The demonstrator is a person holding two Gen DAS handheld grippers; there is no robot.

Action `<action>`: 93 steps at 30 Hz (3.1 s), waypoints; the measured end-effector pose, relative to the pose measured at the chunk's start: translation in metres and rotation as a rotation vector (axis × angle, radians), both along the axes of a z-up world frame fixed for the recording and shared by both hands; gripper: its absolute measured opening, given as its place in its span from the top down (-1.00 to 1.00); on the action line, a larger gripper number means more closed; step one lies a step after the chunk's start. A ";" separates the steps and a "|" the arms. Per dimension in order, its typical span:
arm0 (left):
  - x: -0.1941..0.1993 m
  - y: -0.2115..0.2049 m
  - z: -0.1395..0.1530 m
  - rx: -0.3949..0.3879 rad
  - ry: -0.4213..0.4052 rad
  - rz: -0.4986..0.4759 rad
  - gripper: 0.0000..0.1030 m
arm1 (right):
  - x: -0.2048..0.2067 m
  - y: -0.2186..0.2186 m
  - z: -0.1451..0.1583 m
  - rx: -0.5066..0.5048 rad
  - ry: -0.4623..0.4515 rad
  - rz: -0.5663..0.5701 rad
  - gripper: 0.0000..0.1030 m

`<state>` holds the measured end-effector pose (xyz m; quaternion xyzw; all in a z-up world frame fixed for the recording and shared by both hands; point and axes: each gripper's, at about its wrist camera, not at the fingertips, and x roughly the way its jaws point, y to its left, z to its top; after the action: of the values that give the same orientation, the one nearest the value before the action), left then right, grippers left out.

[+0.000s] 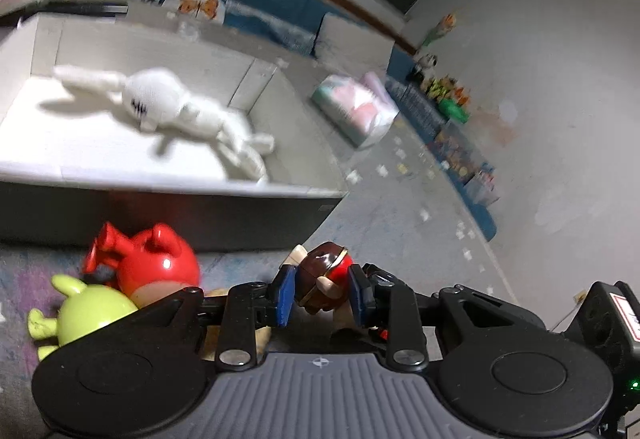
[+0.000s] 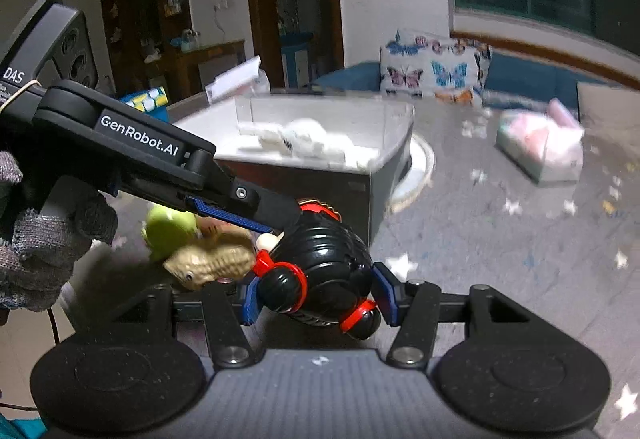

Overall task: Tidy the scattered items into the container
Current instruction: 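Carry the black-and-red toy with both grippers and lower it into the box, then release the black-and-red toy and return both grippers to the remaining toys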

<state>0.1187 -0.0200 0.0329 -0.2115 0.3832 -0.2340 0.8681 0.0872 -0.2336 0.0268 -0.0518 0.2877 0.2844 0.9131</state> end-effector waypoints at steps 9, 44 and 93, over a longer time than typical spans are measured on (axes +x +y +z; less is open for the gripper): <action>0.016 0.025 0.044 -0.033 -0.141 0.104 0.40 | 0.032 0.025 0.047 -0.004 -0.132 0.047 -0.07; 0.108 0.069 -0.011 -0.020 -0.002 0.225 0.40 | 0.157 0.095 0.001 -0.126 0.045 0.083 -0.08; 0.025 0.066 0.021 0.021 -0.088 0.209 0.38 | 0.078 0.068 0.032 -0.025 -0.054 0.071 -0.27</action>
<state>0.1438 0.0460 0.0536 -0.2305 0.3231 -0.1473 0.9060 0.1650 -0.1659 0.0593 -0.0809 0.2645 0.3114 0.9091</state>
